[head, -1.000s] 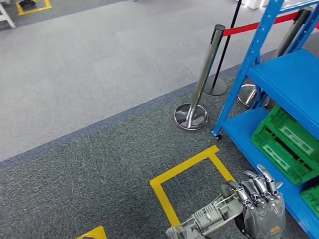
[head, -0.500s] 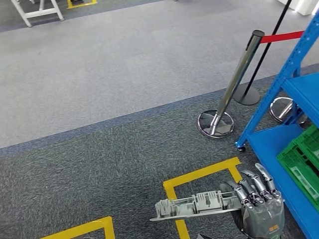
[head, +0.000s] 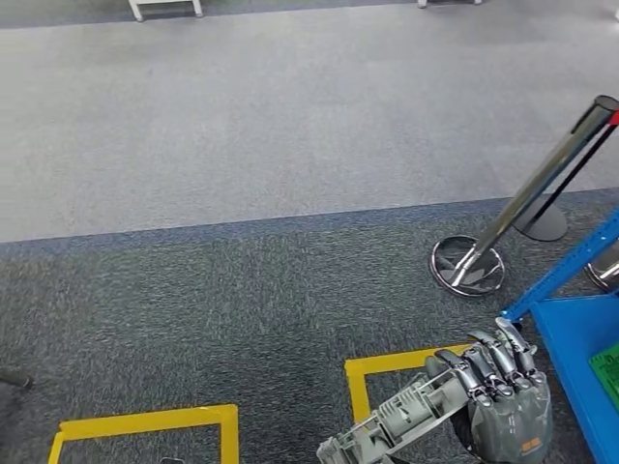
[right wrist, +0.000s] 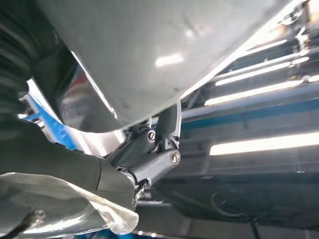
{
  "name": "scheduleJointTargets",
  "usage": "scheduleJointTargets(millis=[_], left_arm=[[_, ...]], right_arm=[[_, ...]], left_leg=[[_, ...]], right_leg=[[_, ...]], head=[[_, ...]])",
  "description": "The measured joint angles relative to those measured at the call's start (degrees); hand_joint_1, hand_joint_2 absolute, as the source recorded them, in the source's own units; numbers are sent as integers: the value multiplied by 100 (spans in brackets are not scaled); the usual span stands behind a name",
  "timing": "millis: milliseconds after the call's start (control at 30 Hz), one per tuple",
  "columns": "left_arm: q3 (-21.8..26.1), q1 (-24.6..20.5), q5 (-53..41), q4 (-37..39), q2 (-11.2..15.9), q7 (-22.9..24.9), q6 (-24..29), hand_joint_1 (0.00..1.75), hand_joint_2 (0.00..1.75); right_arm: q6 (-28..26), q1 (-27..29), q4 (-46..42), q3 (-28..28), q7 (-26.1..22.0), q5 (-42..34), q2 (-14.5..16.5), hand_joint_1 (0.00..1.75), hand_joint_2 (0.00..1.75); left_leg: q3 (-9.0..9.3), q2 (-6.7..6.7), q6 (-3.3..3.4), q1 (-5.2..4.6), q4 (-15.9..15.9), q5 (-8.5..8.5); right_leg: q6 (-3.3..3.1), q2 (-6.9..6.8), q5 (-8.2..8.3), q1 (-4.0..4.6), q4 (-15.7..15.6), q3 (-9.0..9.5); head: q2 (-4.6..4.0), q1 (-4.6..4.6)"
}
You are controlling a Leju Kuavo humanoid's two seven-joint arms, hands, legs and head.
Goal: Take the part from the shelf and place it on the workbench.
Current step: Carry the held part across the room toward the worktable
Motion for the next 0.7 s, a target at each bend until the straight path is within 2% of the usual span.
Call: scheduleJointTargets(millis=[33,67,100,133,167,200,233,267,300,333,367,400,467,500,533,567,600,633,700], left_arm=[[-1,-3,1,0,-6,1,-1,0,175],[-2,1,1,0,-9,1,-2,0,175],[-2,5,1,0,-11,2,-2,0,175],[-2,8,1,0,-12,2,-1,0,175],[-2,7,1,0,-10,2,-1,0,175],[-2,2,1,0,-9,3,-1,0,175],[-3,-2,1,0,-8,4,-1,0,175],[-3,-1,1,0,-7,5,-1,0,175],[-3,8,1,0,-7,7,-1,0,175],[-3,21,1,0,-3,7,-1,0,175],[-3,32,1,0,-2,7,-1,0,175],[-4,33,1,0,-1,7,0,0,175],[-7,16,1,0,-4,7,1,0,175],[-9,7,1,0,-5,7,1,0,175],[-12,7,1,0,-5,11,1,0,175],[-16,14,0,0,-5,17,1,0,175],[-19,22,-1,0,-4,25,1,0,175],[-21,29,-1,0,-3,33,1,0,175],[-25,28,-2,0,-1,39,1,0,175]], right_arm=[[0,7,2,-2,0,2,-3,175,175],[1,11,2,-3,0,2,-6,175,175],[1,11,2,-3,0,2,-7,175,175],[1,10,2,-3,0,2,-7,175,175],[1,6,4,-3,0,2,-8,175,175],[1,7,4,-3,0,1,-8,175,175],[0,10,4,-4,0,1,-9,175,175],[0,11,3,-3,0,2,-10,175,175],[1,11,1,-1,0,2,-11,175,175],[0,5,0,3,0,3,-11,175,175],[0,-1,0,8,0,3,-11,175,175],[1,0,-1,11,0,3,-11,175,175],[0,12,-2,10,0,4,-11,175,175],[0,15,-3,9,0,5,-11,175,175],[0,15,-2,8,0,7,-11,175,175],[0,14,-2,8,0,9,-11,175,175],[0,13,-2,9,0,10,-11,175,175],[0,13,-2,9,0,10,-11,175,175],[0,14,-2,11,0,12,-11,175,175]], left_leg=[[5,-82,5,0,3,-5],[15,-169,3,3,8,-13],[28,-258,-7,10,19,-25],[40,-349,-27,22,42,-45],[36,-435,-59,28,80,-73],[13,-519,-94,35,131,-100],[-21,-591,-132,42,171,-118],[-56,-659,-168,50,192,-121],[-80,-726,-198,64,193,-114],[-91,-734,-226,72,199,-113],[-110,-639,-253,66,249,-144],[-170,-485,-281,60,390,-228],[-452,-137,-332,66,979,-530],[-638,-65,-350,85,1336,-680],[-781,-32,-359,100,1607,-761],[-842,-17,-360,109,1707,-739],[-796,-5,-354,112,1595,-612],[-644,37,-336,109,1282,-405],[-280,271,-270,56,559,-108]], right_leg=[[10,21,-32,1,257,-183],[21,29,57,-2,319,-281],[32,42,254,-9,159,-268],[46,103,517,-28,-189,-154],[61,257,707,-54,-552,-20],[66,404,820,-77,-843,108],[62,524,854,-90,-1022,192],[42,583,818,-87,-1066,224],[10,529,817,-76,-1082,249],[-26,453,822,-73,-1098,266],[-63,376,825,-73,-1116,292],[-97,283,822,-73,-1135,321],[-145,88,802,-55,-1158,369],[-159,-12,787,-40,-1160,381],[-164,-104,772,-30,-1160,390],[-166,-191,755,-22,-1159,403],[-163,-269,737,-17,-1160,421],[-155,-343,715,-12,-1160,448],[-120,-469,665,3,-1164,494]], head=[[0,8],[0,10],[0,14],[0,16],[0,17],[0,14],[0,15],[0,14],[0,11],[0,15],[0,-1],[0,-18],[0,-49],[0,-50],[0,-49],[0,-50],[0,-50],[0,-52],[0,-50]])
